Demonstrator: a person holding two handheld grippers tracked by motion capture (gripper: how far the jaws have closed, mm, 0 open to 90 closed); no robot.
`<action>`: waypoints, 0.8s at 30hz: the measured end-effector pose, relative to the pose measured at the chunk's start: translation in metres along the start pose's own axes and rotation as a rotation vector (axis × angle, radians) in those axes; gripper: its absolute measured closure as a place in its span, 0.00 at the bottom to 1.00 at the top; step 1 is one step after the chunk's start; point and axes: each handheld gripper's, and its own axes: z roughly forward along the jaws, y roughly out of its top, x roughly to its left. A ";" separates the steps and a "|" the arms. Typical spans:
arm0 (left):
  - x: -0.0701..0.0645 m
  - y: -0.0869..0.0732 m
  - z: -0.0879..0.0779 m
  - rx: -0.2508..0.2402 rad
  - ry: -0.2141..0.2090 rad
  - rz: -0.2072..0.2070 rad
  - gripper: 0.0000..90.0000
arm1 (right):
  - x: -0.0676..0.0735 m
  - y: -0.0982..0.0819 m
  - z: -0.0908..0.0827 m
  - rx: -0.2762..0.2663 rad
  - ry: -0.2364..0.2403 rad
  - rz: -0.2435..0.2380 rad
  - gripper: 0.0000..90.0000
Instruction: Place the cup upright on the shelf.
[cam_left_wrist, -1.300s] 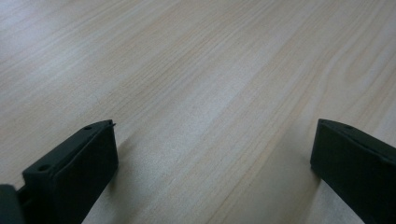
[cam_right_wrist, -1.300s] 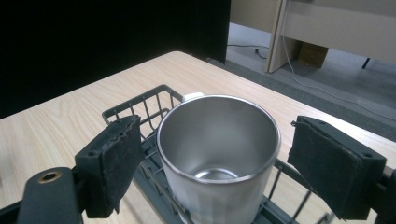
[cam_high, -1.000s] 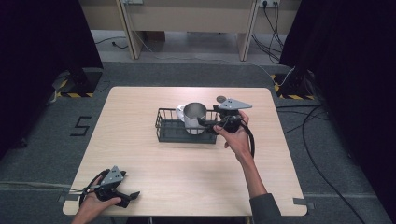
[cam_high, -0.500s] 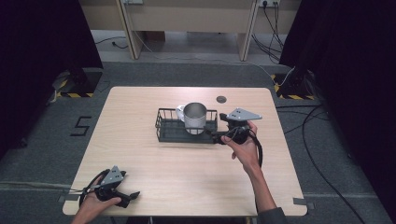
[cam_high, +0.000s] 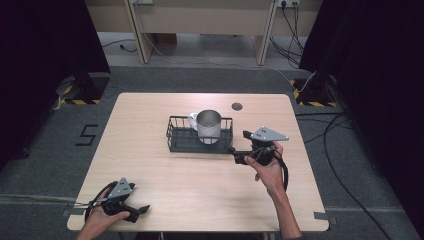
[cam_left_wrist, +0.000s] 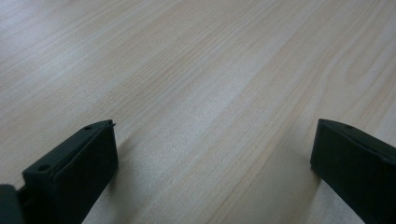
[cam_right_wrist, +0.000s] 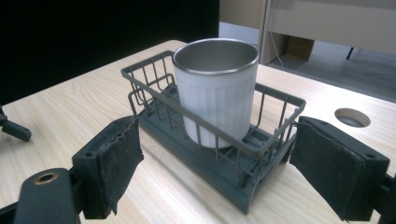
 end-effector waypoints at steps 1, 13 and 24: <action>0.000 0.000 0.000 0.000 0.000 0.000 0.00 | 0.000 -0.001 -0.001 0.000 -0.001 -0.001 0.18; 0.000 0.000 0.000 0.001 0.000 0.000 0.00 | 0.010 -0.016 -0.013 -0.009 -0.016 -0.013 0.17; 0.000 0.000 0.000 0.000 0.002 -0.002 0.00 | 0.022 -0.047 -0.019 0.017 -0.018 -0.015 0.17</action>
